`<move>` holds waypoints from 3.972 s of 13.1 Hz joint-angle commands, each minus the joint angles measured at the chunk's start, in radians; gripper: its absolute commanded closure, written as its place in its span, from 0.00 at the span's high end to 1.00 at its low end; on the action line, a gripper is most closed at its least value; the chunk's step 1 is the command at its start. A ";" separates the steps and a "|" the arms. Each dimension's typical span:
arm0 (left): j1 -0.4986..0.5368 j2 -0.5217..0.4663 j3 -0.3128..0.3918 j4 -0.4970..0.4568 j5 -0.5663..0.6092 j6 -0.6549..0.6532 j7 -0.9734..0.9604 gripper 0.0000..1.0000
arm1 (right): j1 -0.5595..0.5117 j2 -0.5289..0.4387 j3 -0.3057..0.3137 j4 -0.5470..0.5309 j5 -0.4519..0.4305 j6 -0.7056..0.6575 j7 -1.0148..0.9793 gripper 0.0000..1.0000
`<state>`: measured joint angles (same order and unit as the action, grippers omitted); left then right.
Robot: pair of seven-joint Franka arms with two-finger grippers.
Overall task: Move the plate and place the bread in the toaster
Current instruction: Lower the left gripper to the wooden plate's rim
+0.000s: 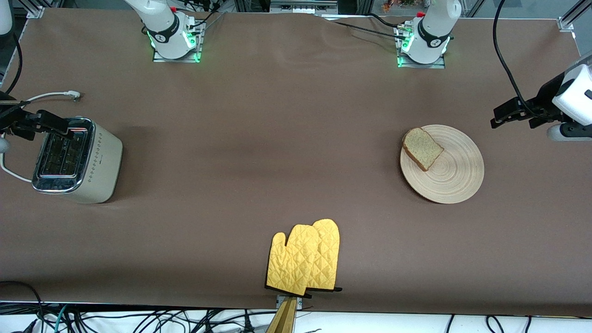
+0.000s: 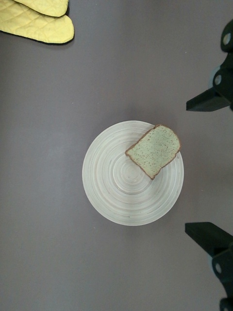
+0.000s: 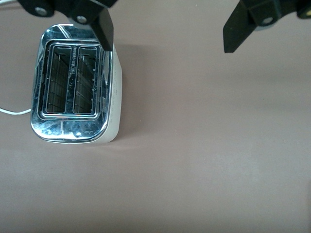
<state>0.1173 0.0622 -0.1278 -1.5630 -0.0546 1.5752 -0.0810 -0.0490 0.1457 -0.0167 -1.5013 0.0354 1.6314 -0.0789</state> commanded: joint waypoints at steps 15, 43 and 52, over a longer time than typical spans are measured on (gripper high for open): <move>0.139 0.103 0.005 -0.216 0.069 0.239 0.180 1.00 | -0.009 0.000 0.003 0.010 0.015 -0.010 -0.002 1.00; 0.387 0.594 0.048 -0.265 -0.498 0.301 0.966 0.94 | -0.008 0.000 0.003 0.010 0.017 -0.007 0.002 1.00; 0.394 0.604 0.080 -0.265 -0.488 0.301 0.966 0.70 | -0.006 0.000 0.004 0.010 0.017 -0.008 0.002 1.00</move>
<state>0.5030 0.6589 -0.0525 -1.8382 -0.5248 1.8915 0.8845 -0.0501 0.1467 -0.0178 -1.5014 0.0361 1.6318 -0.0789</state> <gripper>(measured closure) 0.251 0.000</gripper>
